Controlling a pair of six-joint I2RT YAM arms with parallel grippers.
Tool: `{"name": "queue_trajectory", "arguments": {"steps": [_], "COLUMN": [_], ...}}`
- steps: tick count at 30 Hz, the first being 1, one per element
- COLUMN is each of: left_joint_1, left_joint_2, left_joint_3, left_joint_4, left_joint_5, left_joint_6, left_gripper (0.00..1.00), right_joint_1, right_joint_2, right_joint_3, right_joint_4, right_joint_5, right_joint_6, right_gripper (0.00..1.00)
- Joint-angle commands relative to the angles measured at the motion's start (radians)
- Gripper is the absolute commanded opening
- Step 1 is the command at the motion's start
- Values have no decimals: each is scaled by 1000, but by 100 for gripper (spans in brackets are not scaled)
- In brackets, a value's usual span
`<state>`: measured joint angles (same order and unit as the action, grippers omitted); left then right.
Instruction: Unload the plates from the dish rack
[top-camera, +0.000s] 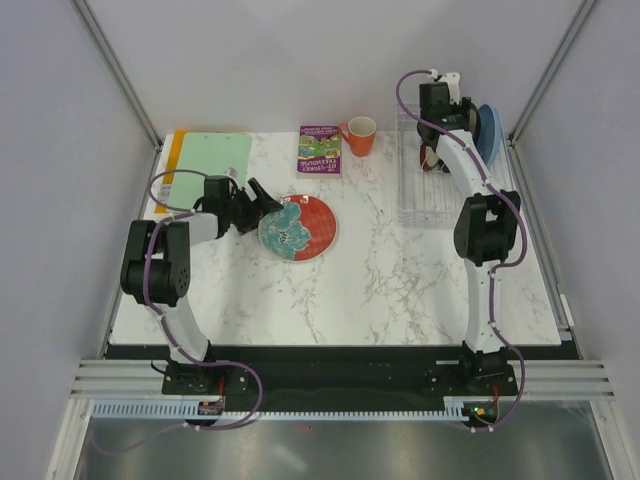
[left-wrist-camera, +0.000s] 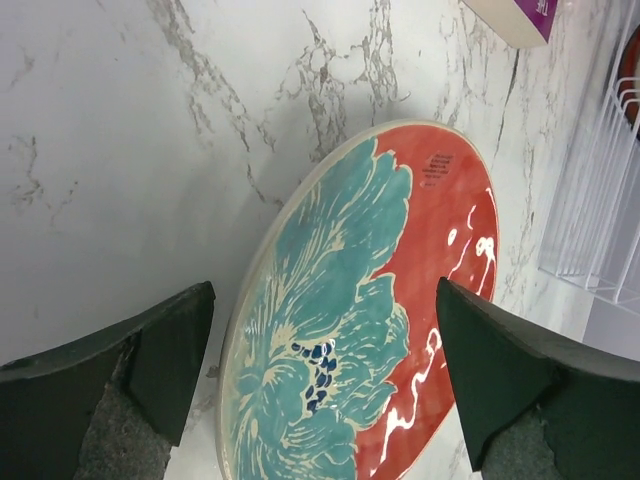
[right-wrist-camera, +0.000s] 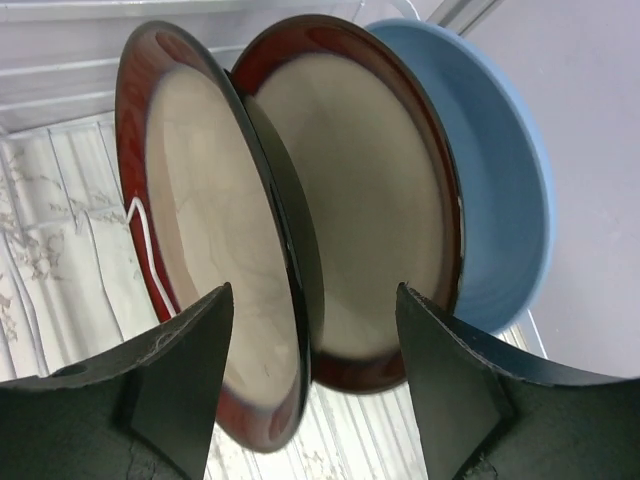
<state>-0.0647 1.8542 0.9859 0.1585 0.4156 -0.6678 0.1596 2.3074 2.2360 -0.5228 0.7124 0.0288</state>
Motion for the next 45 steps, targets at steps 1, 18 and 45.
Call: {"name": "queue_trajectory", "arguments": {"steps": [1, 18, 45], "left_joint_1": [3, -20, -47], "left_joint_2": [-18, -453, -570], "left_joint_3": [-21, -118, -151], "left_joint_4": [-106, -143, -177], "left_joint_5": [-86, -70, -11], "left_joint_6": [27, 27, 46], "left_gripper": [100, 100, 100], "right_joint_1": [-6, 3, 74], "right_joint_2": [43, 38, -195], "right_joint_3": [89, 71, -96], "right_joint_4": [38, 154, 422], "right_joint_5": [-4, 105, 395], "right_joint_6": [-21, -125, -320], "right_gripper": [73, 0, 0]}}
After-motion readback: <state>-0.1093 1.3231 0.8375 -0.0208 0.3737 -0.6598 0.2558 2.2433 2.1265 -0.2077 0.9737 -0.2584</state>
